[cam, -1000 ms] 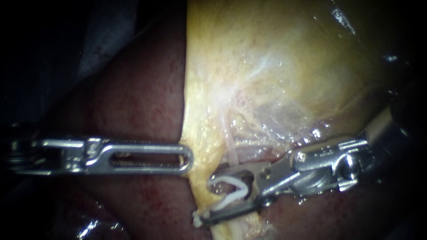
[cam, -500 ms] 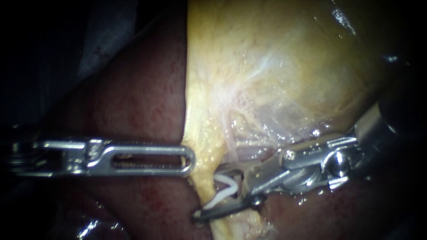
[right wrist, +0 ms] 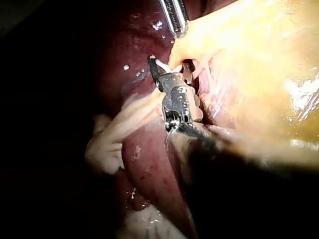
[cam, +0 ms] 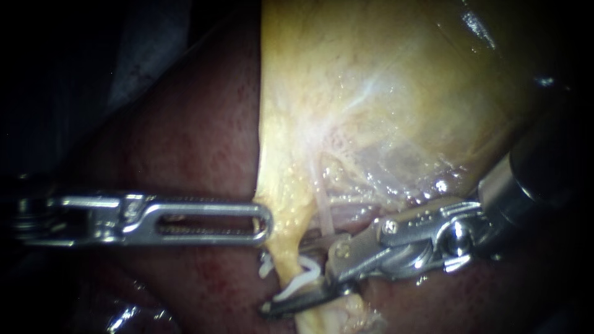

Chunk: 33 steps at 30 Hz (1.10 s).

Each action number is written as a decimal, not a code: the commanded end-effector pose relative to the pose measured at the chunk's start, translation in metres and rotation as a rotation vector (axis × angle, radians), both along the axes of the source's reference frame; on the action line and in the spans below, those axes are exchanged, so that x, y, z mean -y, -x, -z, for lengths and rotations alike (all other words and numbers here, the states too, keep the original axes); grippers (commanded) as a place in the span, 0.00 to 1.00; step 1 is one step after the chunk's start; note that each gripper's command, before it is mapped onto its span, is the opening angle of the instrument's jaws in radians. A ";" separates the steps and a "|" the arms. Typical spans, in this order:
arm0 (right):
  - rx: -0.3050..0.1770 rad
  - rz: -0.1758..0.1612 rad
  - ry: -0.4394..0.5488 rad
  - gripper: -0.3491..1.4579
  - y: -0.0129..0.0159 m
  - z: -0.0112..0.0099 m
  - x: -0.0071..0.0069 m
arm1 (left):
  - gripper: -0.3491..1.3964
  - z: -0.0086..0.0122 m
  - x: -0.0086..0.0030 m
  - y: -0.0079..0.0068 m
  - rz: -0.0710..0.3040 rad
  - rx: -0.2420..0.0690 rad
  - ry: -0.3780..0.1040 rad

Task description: Clipping second clip left tube

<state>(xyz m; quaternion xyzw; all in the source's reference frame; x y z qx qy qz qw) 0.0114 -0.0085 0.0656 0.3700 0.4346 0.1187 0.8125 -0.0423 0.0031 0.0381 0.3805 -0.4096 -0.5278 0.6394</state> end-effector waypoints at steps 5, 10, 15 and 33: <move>0.001 0.004 0.001 0.41 0.0004 0.0001 -0.0001 | 0.00 0.0000 0.0000 0.0000 0.000 0.000 0.001; 0.011 0.008 -0.001 0.39 0.0007 0.0000 -0.0001 | 0.00 -0.0001 0.0000 0.0001 0.000 0.000 0.001; 0.020 0.002 -0.015 0.34 0.0007 -0.0001 -0.0002 | 0.00 -0.0001 0.0000 0.0001 -0.002 0.002 0.000; 0.076 -0.029 -0.098 0.00 0.0009 -0.0008 -0.0008 | 0.00 -0.0001 0.0001 0.0002 -0.002 0.001 0.000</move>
